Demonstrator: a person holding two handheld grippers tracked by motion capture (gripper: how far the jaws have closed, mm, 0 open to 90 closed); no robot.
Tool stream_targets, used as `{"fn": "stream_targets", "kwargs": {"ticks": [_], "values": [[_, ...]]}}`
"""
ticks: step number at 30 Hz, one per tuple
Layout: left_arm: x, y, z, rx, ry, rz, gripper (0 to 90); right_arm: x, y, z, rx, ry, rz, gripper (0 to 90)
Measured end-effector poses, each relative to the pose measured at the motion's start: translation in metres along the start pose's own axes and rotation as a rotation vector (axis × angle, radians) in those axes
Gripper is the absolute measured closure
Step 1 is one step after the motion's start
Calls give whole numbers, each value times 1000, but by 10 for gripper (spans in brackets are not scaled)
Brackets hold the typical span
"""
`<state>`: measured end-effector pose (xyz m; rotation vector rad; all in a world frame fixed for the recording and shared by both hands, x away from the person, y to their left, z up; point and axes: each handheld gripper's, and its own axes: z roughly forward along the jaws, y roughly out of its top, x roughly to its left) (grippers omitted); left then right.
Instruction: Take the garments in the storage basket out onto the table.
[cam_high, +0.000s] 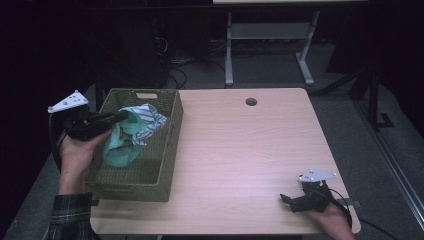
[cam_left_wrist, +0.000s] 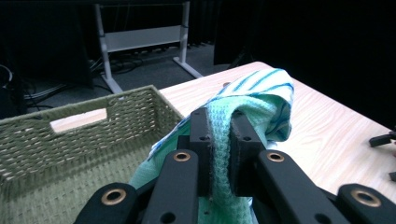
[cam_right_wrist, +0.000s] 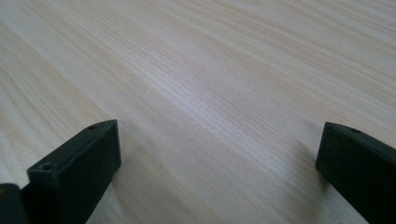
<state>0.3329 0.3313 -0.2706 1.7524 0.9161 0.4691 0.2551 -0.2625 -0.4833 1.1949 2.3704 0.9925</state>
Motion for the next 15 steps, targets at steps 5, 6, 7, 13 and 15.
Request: {"fn": "stream_targets", "kwargs": {"ticks": [5,6,7,13,15], "values": [[-5,9,1,-13,-32,-12,817,0,0,0,0,0,0,0],[-6,12,1,-20,-40,-17,817,0,0,0,0,0,0,0],[-8,14,1,-23,-45,-17,817,0,0,0,0,0,0,0],[-18,27,3,-44,-68,-10,818,0,0,0,0,0,0,0],[-23,32,4,-50,-73,-6,818,0,0,0,0,0,0,0]]}}
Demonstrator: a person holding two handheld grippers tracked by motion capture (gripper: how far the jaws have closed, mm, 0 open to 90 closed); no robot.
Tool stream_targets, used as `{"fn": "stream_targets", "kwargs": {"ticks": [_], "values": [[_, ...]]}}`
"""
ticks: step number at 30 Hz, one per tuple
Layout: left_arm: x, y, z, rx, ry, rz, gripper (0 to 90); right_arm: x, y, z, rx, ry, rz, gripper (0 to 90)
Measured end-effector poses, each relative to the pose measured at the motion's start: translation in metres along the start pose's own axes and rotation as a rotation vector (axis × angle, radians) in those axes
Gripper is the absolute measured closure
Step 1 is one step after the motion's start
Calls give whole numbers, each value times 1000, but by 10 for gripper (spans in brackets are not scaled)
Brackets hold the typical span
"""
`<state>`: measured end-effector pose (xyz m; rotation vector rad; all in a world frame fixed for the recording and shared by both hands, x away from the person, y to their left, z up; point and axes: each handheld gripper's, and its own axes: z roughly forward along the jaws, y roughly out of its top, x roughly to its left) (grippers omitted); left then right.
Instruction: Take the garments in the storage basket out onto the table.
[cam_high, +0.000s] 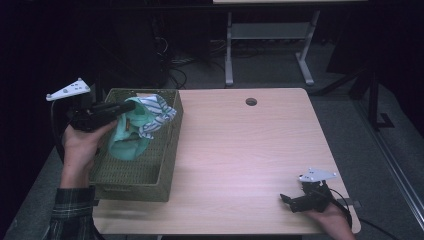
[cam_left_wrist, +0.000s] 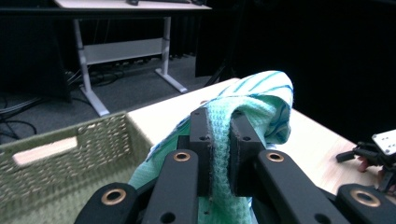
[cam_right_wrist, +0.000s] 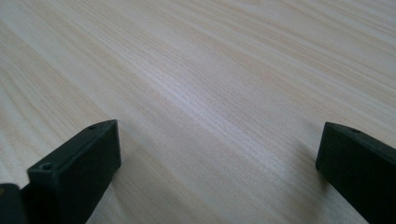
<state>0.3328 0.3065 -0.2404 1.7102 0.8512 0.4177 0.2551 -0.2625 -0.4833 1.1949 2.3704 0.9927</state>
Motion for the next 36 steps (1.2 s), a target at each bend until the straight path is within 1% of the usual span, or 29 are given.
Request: {"fn": "stream_targets", "kwargs": {"ticks": [5,10,14,18,20,22,24,36], "values": [[-11,9,8,-1,-19,7,818,0,0,0,0,0,0,0],[-23,16,18,-7,-59,4,818,0,0,0,0,0,0,0],[-34,20,25,-9,-92,19,818,0,0,0,0,0,0,0],[-44,22,33,-13,-117,23,818,0,0,0,0,0,0,0],[-49,22,39,-13,-137,22,818,0,0,0,0,0,0,0],[-51,22,41,-11,-140,26,818,0,0,0,0,0,0,0],[-57,22,48,-9,-161,28,818,0,0,0,0,0,0,0],[-89,25,81,2,-253,49,819,0,0,0,0,0,0,0]]}}
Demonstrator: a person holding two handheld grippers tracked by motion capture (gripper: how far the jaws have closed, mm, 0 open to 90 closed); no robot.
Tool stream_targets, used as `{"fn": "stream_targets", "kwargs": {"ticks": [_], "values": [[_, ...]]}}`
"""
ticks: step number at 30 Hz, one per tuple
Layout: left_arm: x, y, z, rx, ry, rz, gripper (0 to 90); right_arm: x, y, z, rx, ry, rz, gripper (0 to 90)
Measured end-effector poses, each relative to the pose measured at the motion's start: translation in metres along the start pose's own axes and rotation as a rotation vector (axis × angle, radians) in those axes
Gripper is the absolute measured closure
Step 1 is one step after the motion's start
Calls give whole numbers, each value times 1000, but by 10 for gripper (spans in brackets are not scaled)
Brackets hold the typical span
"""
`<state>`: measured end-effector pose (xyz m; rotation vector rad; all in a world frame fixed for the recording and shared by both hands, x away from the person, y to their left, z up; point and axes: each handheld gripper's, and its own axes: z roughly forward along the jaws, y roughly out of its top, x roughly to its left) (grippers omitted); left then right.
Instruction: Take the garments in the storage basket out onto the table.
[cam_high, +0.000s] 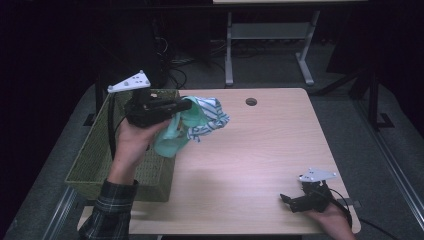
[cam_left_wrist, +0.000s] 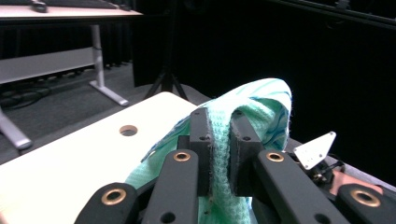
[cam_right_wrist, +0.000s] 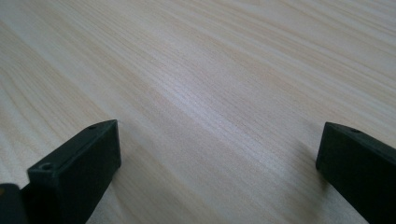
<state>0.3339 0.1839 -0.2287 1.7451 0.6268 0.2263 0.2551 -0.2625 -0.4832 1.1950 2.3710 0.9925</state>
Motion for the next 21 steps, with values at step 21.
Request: {"fn": "stream_targets", "kwargs": {"ticks": [21], "values": [[-38,-30,72,14,-145,7,819,0,0,0,0,0,0,0]]}}
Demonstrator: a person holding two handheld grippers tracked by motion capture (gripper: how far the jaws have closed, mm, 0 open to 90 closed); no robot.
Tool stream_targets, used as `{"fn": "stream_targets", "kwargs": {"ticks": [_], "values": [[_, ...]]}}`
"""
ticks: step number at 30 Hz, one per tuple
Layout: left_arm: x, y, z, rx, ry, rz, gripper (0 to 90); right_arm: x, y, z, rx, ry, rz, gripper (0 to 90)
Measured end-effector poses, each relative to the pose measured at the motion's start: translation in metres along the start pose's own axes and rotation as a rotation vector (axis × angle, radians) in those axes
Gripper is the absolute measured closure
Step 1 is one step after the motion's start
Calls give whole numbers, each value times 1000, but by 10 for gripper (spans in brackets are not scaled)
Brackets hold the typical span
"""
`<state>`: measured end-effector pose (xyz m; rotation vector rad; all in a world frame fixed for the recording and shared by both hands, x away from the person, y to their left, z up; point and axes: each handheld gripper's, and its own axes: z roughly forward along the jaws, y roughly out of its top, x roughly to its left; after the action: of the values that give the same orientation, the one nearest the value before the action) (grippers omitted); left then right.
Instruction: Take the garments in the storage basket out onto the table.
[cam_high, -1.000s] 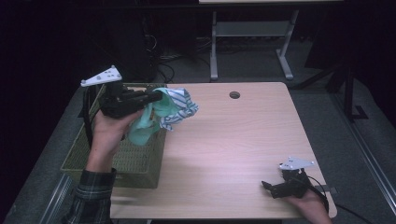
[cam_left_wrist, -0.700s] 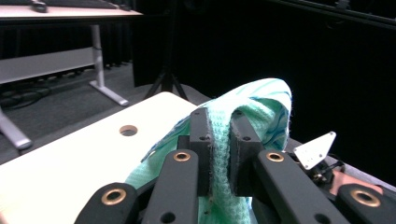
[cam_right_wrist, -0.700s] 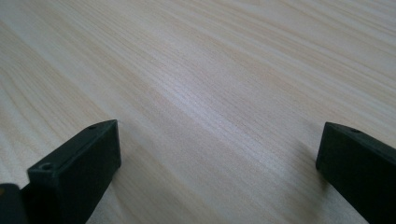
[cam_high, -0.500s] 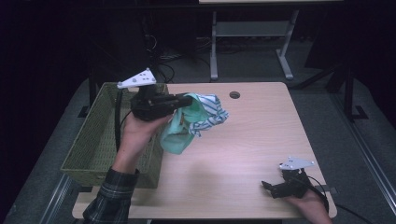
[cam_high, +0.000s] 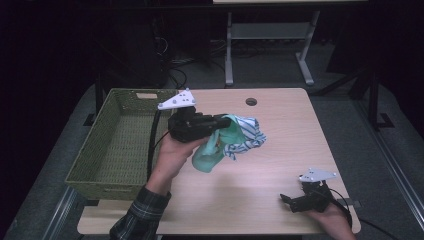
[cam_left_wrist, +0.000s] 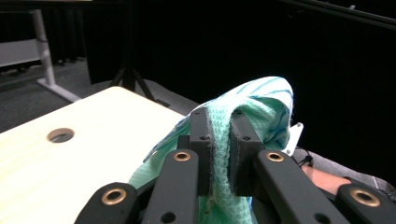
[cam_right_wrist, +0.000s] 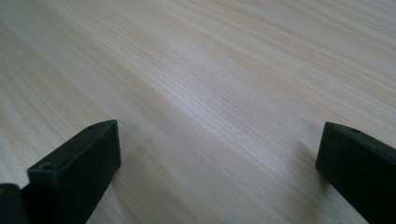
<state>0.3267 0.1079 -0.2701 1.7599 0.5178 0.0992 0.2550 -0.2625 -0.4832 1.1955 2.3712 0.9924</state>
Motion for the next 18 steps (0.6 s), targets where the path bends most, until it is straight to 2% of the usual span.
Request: {"fn": "stream_targets", "kwargs": {"ticks": [6,10,18], "values": [[-9,-8,17,7,-30,4,820,0,0,0,0,0,0,0],[-13,-15,30,30,-48,4,820,0,0,0,0,0,0,0],[-21,-27,54,45,-90,-17,824,0,0,0,0,1,0,0]]}}
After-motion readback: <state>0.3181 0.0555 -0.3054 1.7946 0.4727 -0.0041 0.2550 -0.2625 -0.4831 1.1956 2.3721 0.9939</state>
